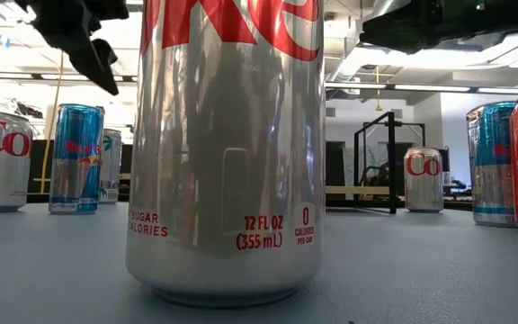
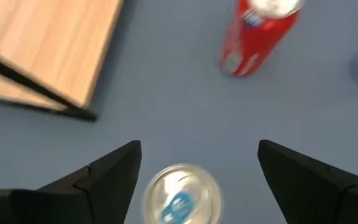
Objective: Place canned beverage on shelf
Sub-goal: Put the top left blue soda can onto the shelf
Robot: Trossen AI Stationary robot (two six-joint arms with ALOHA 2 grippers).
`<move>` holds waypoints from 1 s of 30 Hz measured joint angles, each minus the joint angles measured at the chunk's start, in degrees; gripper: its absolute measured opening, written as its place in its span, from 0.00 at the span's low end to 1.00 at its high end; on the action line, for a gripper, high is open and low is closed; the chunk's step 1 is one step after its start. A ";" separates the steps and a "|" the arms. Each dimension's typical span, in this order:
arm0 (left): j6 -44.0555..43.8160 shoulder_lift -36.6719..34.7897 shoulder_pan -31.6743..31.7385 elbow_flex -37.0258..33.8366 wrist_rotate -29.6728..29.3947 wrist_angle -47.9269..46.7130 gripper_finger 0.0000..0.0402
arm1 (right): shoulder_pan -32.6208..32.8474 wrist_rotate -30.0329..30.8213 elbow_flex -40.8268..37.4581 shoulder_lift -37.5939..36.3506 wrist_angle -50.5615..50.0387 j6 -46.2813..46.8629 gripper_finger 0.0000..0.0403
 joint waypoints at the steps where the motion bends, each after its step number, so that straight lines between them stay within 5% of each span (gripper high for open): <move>1: 0.36 0.23 0.00 0.00 -1.14 -0.78 0.79 | 0.00 0.00 0.00 -0.03 -0.02 0.02 0.60; 30: -1.35 3.31 0.00 -5.31 -0.69 -1.59 0.76 | 0.11 -0.02 0.00 -0.04 -1.48 0.64 0.60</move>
